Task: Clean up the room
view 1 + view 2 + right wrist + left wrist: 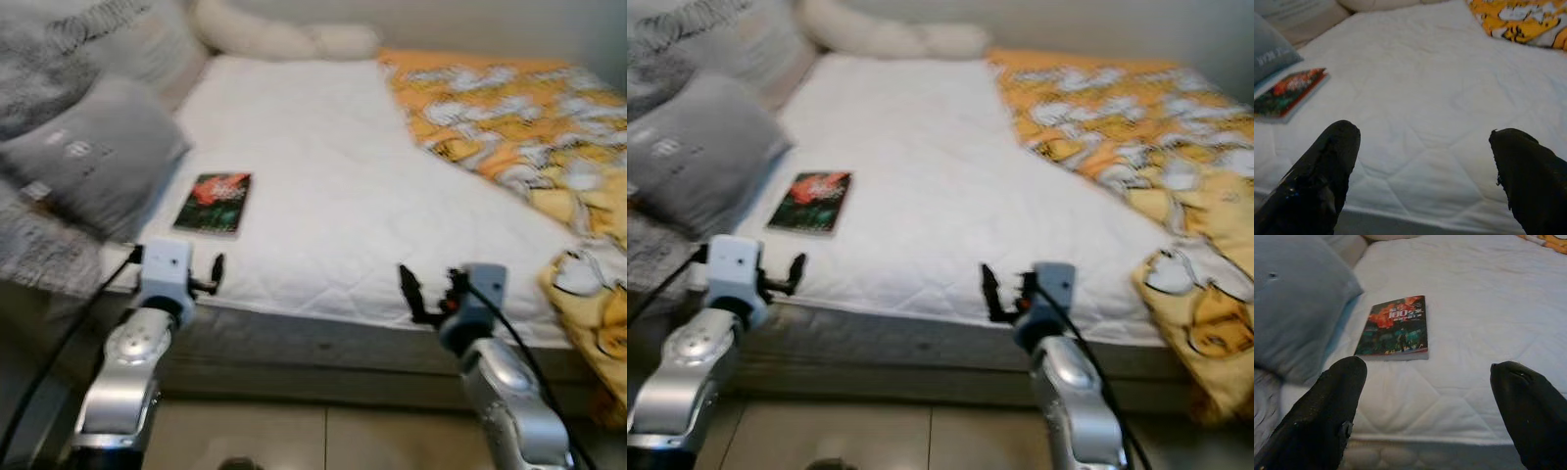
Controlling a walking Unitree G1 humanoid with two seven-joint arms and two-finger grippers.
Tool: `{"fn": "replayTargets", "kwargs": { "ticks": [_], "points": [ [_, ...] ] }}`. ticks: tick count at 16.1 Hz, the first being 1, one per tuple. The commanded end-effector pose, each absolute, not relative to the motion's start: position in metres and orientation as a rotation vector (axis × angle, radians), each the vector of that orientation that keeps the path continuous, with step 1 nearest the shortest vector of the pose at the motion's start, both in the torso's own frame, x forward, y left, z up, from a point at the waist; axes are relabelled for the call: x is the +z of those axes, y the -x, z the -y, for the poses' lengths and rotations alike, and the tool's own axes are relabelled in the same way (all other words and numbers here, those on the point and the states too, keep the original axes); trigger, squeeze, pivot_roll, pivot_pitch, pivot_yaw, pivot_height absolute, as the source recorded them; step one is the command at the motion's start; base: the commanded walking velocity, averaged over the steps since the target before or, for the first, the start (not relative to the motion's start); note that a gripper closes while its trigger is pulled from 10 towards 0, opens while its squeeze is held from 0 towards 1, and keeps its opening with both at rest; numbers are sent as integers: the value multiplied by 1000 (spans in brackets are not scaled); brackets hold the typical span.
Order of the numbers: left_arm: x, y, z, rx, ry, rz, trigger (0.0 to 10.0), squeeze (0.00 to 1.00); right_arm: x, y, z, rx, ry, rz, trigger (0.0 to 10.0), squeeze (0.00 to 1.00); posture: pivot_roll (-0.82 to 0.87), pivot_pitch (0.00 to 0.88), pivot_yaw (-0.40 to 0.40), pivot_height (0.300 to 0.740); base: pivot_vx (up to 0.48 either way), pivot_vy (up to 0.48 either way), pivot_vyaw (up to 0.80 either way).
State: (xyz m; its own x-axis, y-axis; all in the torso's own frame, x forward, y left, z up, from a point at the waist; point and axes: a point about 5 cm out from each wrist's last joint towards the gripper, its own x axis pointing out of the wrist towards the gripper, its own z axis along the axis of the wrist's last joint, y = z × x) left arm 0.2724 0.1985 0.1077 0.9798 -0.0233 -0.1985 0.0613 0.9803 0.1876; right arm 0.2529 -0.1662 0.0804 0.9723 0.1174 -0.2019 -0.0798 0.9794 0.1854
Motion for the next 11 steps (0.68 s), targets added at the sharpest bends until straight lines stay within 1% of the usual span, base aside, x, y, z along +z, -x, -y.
{"fn": "replayTargets", "kwargs": {
  "ticks": [1, 4, 7, 11],
  "points": [
    [115, -274, -200, -43, -210, -177, 10000, 1000, 84, -254, 166, 97, -173, -196, 10000, 0, 10, 0, -6, 740, 0, -435, 781],
    [115, -275, -198, -48, -211, -182, 10000, 1000, 81, -251, 167, 81, -171, -206, 10000, 0, -1, 0, 2, 740, 0, -435, 725],
    [115, -277, -195, -61, -212, -184, 10000, 1000, 77, -250, 172, 36, -190, -220, 10000, 0, -8, 0, 7, 740, 0, -431, 0],
    [115, -279, -196, -62, -213, -190, 10000, 1000, 75, -250, 172, 17, -169, -236, 10000, 0, -22, 0, 19, 740, 0, -433, 0]
  ]
}}
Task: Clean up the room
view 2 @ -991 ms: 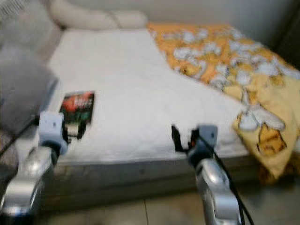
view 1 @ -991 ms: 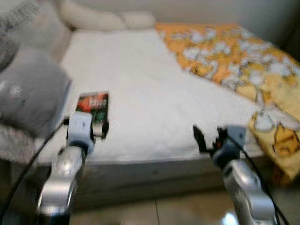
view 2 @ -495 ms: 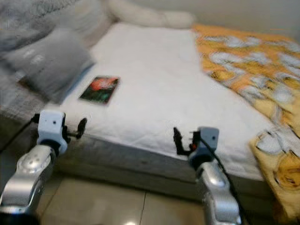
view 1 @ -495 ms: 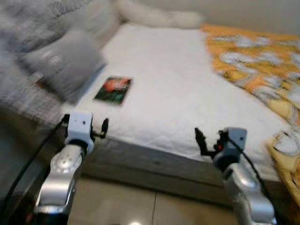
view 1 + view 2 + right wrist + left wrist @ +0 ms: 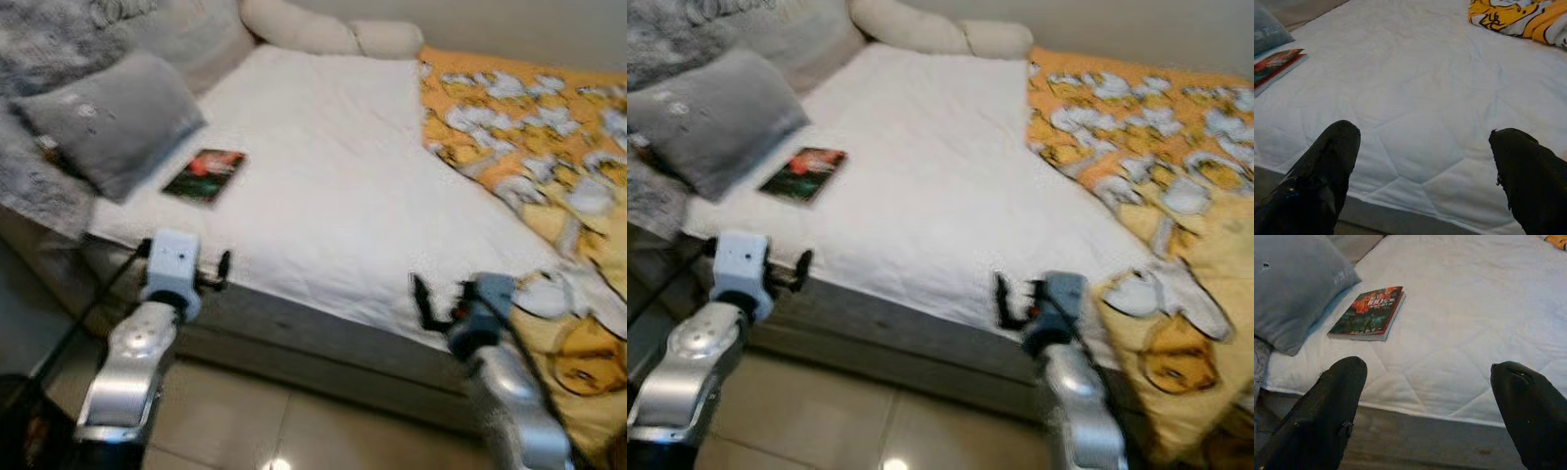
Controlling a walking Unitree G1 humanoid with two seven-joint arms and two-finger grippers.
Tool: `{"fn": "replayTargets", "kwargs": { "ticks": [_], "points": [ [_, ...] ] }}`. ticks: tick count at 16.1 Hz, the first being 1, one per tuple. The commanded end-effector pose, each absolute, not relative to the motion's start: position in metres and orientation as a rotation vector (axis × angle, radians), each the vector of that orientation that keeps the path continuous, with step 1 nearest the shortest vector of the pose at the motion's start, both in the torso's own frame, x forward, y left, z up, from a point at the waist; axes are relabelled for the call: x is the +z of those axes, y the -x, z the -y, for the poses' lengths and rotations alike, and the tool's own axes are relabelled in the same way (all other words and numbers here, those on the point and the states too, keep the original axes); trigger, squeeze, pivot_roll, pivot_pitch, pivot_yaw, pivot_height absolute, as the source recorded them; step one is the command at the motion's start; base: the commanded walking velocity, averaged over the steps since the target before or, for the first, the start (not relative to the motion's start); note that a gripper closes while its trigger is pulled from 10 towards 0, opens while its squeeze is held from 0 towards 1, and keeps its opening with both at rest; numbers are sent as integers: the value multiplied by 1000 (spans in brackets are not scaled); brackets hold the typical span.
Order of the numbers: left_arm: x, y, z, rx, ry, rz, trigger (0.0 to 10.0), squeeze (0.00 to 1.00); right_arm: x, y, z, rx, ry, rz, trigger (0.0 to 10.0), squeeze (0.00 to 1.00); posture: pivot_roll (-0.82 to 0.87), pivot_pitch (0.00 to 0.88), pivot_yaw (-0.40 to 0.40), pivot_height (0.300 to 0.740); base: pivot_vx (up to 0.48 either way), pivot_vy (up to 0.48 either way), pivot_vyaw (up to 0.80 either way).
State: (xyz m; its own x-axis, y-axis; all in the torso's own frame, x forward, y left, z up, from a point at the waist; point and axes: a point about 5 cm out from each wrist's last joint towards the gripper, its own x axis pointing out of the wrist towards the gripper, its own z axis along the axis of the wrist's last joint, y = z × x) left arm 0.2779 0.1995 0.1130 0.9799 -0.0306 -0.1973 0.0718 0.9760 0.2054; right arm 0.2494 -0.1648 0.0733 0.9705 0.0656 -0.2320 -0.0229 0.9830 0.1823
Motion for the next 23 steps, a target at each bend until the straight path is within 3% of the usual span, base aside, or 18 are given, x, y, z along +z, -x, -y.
{"fn": "replayTargets", "kwargs": {
  "ticks": [1, 5, 15, 23],
  "points": [
    [115, -280, -196, -63, -212, -189, 10000, 1000, 75, -251, 171, 17, -171, -235, 10000, 0, -25, 0, 21, 740, 0, -431, 0],
    [116, -284, -193, -67, -214, -183, 10000, 1000, 77, -254, 168, 27, -185, -233, 10000, 0, -24, 0, 20, 740, 0, -420, 0],
    [115, -284, -192, -73, -174, -164, 10000, 1000, 76, -260, 159, 61, -151, -261, 10000, 0, -35, 0, -1, 740, 0, 0, 0],
    [114, -277, -188, -118, -182, -162, 10000, 1000, 71, -265, 153, 127, -158, -295, 10000, 0, 10, 0, -44, 740, 271, 0, 0]
  ]
}}
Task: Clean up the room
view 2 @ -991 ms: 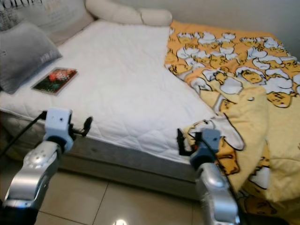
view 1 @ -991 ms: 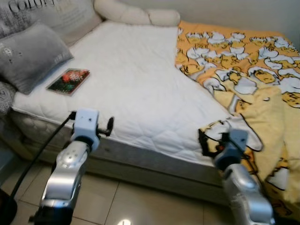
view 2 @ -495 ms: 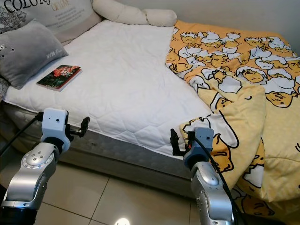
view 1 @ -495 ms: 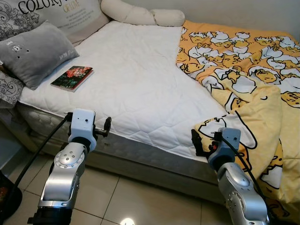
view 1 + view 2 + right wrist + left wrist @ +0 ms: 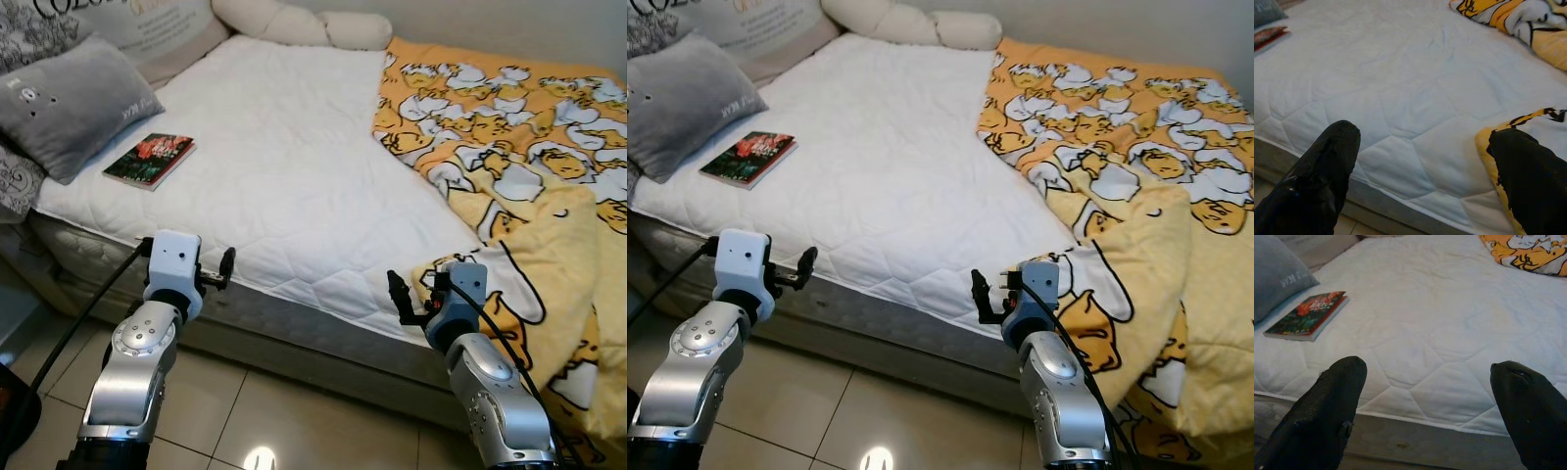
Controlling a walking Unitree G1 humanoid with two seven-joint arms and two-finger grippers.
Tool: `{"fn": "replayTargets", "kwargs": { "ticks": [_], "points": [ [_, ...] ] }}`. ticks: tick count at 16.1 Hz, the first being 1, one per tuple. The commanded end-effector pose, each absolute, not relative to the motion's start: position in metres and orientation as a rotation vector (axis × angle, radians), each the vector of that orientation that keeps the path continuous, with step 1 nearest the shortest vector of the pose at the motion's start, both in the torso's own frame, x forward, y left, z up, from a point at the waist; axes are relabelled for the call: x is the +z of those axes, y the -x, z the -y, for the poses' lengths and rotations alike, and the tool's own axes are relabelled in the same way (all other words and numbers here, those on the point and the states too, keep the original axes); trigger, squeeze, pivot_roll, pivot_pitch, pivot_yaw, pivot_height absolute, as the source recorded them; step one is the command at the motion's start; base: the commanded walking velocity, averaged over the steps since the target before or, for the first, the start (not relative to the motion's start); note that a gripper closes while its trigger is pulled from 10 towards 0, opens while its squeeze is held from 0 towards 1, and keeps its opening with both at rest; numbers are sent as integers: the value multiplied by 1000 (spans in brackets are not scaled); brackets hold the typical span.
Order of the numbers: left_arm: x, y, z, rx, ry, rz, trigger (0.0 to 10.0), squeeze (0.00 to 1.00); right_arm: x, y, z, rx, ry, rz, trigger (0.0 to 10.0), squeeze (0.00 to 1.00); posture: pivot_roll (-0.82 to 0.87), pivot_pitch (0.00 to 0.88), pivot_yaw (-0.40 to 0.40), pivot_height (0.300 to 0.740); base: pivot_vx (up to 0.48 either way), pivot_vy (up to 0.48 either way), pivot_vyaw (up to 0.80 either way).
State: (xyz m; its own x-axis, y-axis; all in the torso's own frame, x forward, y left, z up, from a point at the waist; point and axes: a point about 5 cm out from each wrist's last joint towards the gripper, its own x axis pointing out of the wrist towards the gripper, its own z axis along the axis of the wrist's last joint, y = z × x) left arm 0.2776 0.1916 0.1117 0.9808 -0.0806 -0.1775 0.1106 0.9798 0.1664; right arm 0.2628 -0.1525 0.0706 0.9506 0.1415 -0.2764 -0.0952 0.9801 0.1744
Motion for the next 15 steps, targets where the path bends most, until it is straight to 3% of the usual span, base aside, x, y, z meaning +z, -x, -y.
{"fn": "replayTargets", "kwargs": {
  "ticks": [1, 4, 15],
  "points": [
    [114, -276, -189, -118, -176, -161, 10000, 1000, 71, -264, 151, 143, -160, -301, 10000, 0, 11, 0, -45, 740, 375, 0, 0],
    [118, -281, -192, -109, -181, -148, 10000, 1000, 74, -270, 148, 146, -181, -290, 10000, 0, 2, 0, -38, 740, 366, 0, -454],
    [119, -285, -192, -125, -196, -149, 10000, 1000, 73, -275, 149, 137, -172, -281, 10000, 0, 0, 0, -31, 740, 365, 0, 0]
  ]
}}
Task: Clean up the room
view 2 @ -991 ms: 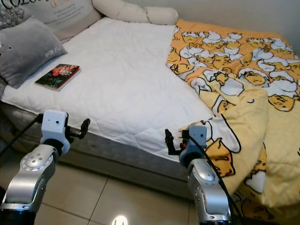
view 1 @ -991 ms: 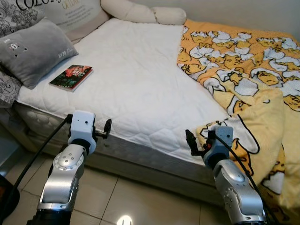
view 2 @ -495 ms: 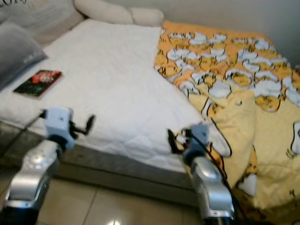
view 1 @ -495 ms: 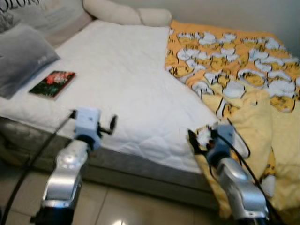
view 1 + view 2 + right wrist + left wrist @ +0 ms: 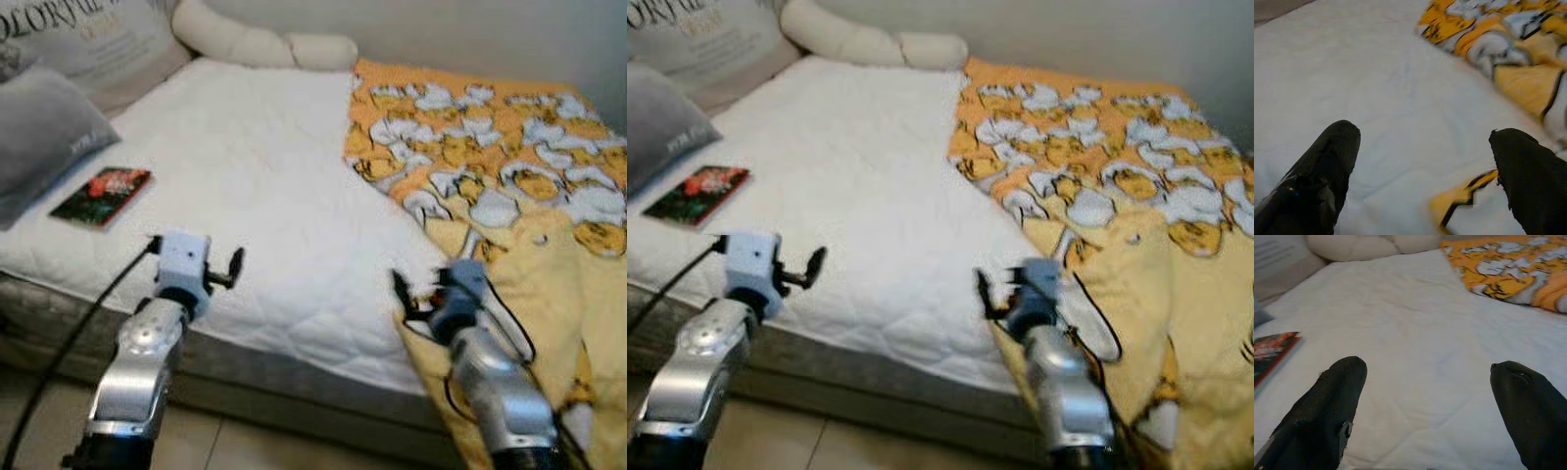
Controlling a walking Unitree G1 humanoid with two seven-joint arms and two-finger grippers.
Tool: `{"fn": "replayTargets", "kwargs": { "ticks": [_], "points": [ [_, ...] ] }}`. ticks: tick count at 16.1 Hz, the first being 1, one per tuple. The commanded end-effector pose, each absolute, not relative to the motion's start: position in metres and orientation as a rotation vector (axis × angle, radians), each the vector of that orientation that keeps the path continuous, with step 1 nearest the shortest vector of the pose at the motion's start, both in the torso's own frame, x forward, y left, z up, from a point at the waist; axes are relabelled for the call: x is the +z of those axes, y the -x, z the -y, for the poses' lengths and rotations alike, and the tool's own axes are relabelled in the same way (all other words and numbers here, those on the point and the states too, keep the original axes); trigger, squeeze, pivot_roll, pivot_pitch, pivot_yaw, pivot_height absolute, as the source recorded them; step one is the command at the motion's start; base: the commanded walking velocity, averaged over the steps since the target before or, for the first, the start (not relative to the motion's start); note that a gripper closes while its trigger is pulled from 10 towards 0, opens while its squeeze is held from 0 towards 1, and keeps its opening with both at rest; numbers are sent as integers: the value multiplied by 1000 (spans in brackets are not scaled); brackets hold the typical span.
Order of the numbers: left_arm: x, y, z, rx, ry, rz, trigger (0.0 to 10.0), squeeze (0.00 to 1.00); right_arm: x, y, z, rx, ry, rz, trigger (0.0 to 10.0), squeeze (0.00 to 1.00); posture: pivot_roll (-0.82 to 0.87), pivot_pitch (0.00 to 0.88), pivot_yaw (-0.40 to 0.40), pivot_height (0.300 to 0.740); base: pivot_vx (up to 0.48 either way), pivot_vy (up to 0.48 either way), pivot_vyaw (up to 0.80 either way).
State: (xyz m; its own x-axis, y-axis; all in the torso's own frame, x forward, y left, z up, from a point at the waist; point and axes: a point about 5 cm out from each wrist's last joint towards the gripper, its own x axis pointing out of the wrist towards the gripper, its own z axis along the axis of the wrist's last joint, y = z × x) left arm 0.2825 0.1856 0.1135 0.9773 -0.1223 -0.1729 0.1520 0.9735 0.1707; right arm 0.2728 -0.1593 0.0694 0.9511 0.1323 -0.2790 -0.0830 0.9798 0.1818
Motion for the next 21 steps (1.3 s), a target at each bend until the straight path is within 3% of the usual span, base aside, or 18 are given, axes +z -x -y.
{"fn": "replayTargets", "kwargs": {
  "ticks": [1, 6, 10, 11, 18, 21],
  "points": [
    [119, -286, -192, -126, -197, -150, 10000, 1000, 71, -276, 150, 129, -182, -295, 10000, 0, -5, 0, -29, 740, 360, 0, -781],
    [118, -288, -190, -140, -211, -156, 10000, 1000, 71, -278, 149, 134, -189, -298, 10000, 0, -8, 0, -23, 740, 344, 0, -301],
    [118, -283, -192, -164, -234, -162, 10000, 1000, 72, -273, 147, 184, -183, -318, 10000, 0, -6, 0, -20, 740, 0, 0, 0],
    [117, -280, -193, -172, -241, -163, 10000, 1000, 72, -271, 149, 179, -183, -325, 10000, 1000, -4, 0, -25, 740, 0, 0, 0],
    [113, -278, -184, -381, -318, -197, 10000, 1000, 46, -277, 170, 47, -73, -536, 10000, 1000, -31, 0, -9, 740, 0, 0, 0],
    [109, -273, -178, -612, -416, -272, 10000, 1000, 24, -293, 179, -57, -124, -700, 10000, 1000, -17, 0, -11, 740, 0, 0, 0]
  ]
}}
